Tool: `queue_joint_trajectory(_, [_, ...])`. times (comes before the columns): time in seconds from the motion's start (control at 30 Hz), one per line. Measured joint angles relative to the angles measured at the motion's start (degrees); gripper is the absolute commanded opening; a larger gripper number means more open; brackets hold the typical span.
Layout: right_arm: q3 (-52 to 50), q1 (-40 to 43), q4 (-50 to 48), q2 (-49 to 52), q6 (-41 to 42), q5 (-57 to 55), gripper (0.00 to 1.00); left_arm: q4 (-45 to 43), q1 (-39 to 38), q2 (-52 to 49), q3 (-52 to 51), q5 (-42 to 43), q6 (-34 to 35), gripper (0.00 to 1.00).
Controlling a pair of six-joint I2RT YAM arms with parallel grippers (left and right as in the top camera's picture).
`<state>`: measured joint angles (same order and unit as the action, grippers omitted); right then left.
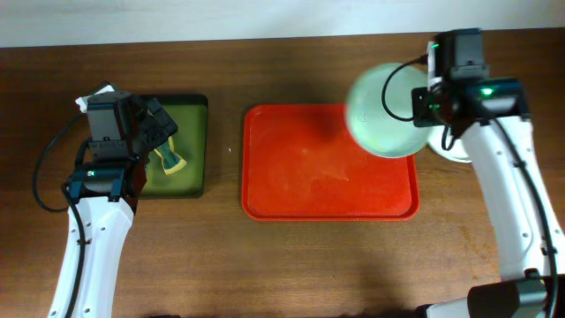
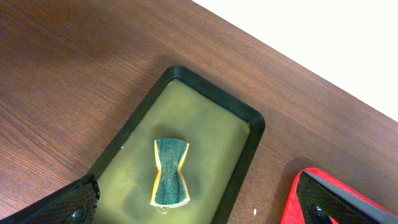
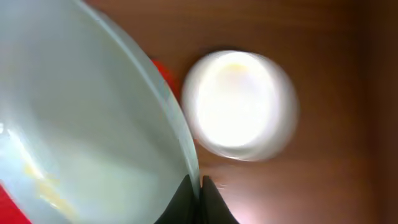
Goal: Clean dirty plates on tray and stack at the side
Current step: 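Lift the light green plate with the right gripper and stack it on the pile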
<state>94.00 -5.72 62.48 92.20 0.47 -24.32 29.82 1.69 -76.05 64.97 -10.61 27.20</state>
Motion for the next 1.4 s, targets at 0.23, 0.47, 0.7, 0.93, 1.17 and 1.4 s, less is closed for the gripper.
queue_joint_trajectory(0.23, [-0.37, -14.12, 0.98, 0.00, 4.26, -38.38, 0.04, 0.00, 0.00, 0.00, 0.00, 0.15, 0.00, 0.99])
queue_joint_trajectory(0.47, [-2.84, -24.17, -3.02, -0.09, 9.16, -43.58, 0.04, 0.02, 0.00, -0.02, 0.00, 0.13, 0.00, 1.00])
queue_joint_trajectory(0.7, [-18.91, -0.37, -21.92, 2.34, 12.17, -1.20, 0.04, 0.13, 0.00, -0.02, -0.02, 0.15, 0.00, 0.99])
queue_joint_trajectory(0.93, [-19.02, 34.99, -25.44, 2.64, 13.11, 40.52, 0.04, 0.15, 0.00, -0.02, -0.02, 0.13, 0.00, 0.99])
queue_joint_trajectory(1.17, [-18.99, 45.00, -31.34, 11.76, 13.27, 42.45, 0.07, 0.15, 0.00, -0.02, -0.02, 0.17, 0.00, 1.00])
queue_joint_trajectory(1.4, [-19.02, 44.61, -34.60, 20.70, 13.57, 42.86, 0.89, 0.15, 0.00, -0.02, -0.02, 0.15, 0.00, 0.99])
